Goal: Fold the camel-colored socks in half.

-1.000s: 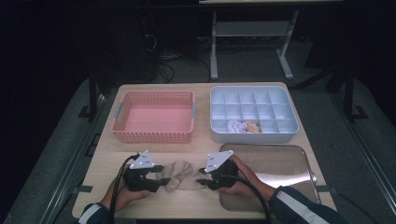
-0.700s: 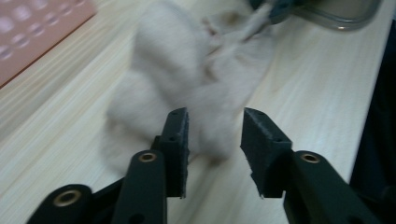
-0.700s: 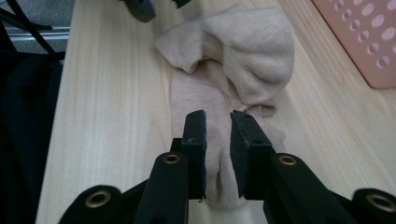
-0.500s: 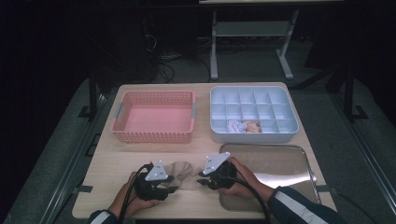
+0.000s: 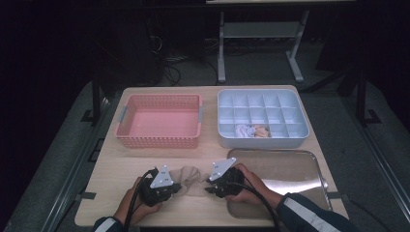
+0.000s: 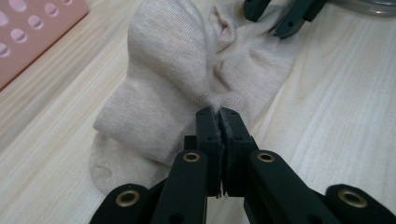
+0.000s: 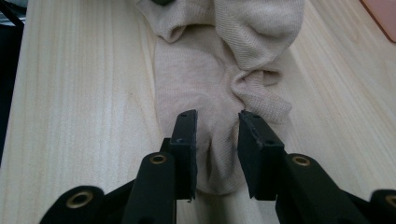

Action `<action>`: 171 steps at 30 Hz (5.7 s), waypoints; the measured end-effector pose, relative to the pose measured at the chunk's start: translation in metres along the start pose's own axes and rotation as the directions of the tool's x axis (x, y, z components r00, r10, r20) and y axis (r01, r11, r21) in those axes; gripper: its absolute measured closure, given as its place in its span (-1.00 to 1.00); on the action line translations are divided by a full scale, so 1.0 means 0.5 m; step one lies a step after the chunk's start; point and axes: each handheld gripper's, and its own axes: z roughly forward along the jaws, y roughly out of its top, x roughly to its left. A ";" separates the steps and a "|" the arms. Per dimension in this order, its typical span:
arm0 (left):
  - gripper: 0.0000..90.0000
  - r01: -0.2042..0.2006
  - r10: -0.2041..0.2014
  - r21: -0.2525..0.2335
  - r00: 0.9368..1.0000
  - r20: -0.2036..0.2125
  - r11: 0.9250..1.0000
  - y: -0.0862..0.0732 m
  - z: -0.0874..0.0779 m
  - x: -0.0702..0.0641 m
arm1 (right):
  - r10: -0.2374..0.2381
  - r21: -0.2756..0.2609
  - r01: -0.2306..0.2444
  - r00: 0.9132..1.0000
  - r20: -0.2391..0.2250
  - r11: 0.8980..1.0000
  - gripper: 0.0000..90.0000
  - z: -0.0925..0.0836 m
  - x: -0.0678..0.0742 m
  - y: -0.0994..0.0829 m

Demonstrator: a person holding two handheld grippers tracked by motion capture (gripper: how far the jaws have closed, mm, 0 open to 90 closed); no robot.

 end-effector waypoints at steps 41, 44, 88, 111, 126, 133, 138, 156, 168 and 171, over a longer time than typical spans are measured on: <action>0.22 0.151 -0.145 -0.154 0.988 0.051 0.977 -0.007 -0.074 0.001 | -0.115 -0.043 0.116 0.993 0.008 0.992 0.77 0.034 0.039 0.037; 0.20 0.132 -0.125 -0.097 0.989 0.076 0.987 -0.021 -0.055 -0.033 | -0.117 -0.049 0.117 0.993 0.003 0.992 0.83 0.024 0.032 0.037; 1.00 0.111 -0.111 -0.021 0.994 -0.010 0.994 -0.022 0.026 -0.020 | -0.111 -0.027 0.112 0.994 0.003 0.993 0.76 0.027 0.039 0.044; 0.07 0.049 -0.051 -0.029 0.997 -0.054 0.998 0.019 0.056 -0.001 | 0.182 -0.037 -0.187 0.978 -0.102 0.982 0.70 -0.038 -0.024 0.009; 0.93 0.008 -0.008 -0.049 1.000 0.000 0.999 0.029 0.038 -0.008 | -0.005 -0.081 0.005 1.000 0.004 0.997 0.19 -0.036 0.029 0.029; 0.86 -0.007 0.007 -0.045 1.000 0.012 0.999 0.032 0.025 -0.015 | -0.061 -0.062 0.065 0.996 0.069 0.996 0.67 -0.002 0.039 0.041; 0.77 0.002 -0.005 -0.056 0.999 -0.047 0.998 0.022 -0.001 -0.003 | -0.069 -0.092 0.068 0.998 -0.009 0.993 0.92 -0.027 0.031 0.043; -0.10 0.004 -0.005 -0.112 1.000 -0.009 0.994 0.011 -0.010 0.002 | 0.017 -0.146 -0.036 0.991 -0.129 0.989 0.92 -0.084 0.017 0.051; -0.35 -0.051 0.054 -0.050 0.996 0.069 0.997 0.003 0.004 -0.033 | 0.128 -0.093 -0.136 0.987 -0.094 0.986 0.89 -0.063 -0.012 0.035; -0.31 -0.069 0.071 -0.042 0.995 0.065 0.997 0.013 0.025 -0.044 | 0.139 -0.084 -0.148 0.986 -0.096 0.985 0.89 -0.057 -0.015 0.033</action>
